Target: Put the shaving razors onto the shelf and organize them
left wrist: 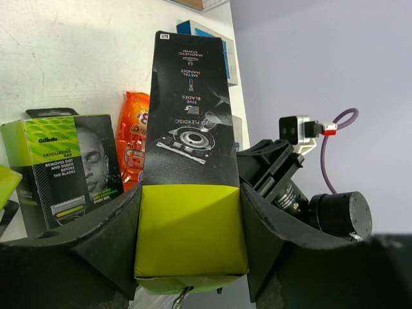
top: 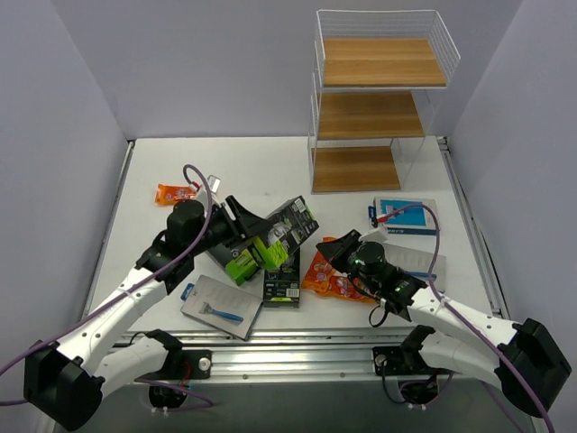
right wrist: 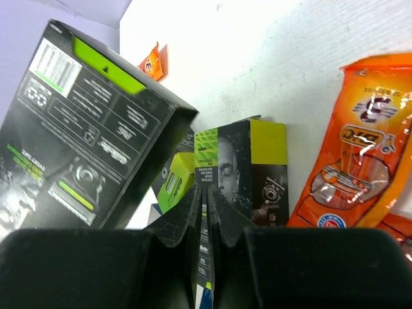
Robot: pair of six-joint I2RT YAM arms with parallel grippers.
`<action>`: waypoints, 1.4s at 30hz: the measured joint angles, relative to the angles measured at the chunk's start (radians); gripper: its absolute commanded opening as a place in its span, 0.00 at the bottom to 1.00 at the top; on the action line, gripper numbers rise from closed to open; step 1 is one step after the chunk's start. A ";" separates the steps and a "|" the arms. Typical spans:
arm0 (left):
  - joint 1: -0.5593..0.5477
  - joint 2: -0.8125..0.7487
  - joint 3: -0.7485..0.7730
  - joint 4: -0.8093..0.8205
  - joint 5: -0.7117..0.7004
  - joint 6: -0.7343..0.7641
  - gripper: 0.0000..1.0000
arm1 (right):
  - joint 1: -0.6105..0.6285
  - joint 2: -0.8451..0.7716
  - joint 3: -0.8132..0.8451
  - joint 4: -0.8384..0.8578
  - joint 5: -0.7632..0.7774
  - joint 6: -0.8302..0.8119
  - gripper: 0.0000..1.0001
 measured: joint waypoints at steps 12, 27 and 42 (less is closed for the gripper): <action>-0.001 -0.037 -0.008 -0.017 0.011 0.010 0.02 | 0.015 0.177 0.110 0.090 -0.014 -0.015 0.02; 0.006 -0.050 -0.032 -0.003 0.028 0.045 0.02 | 0.021 0.291 0.229 0.071 -0.029 -0.090 0.02; 0.009 -0.019 -0.039 -0.029 0.072 0.089 0.02 | 0.019 0.373 0.333 0.040 -0.035 -0.167 0.02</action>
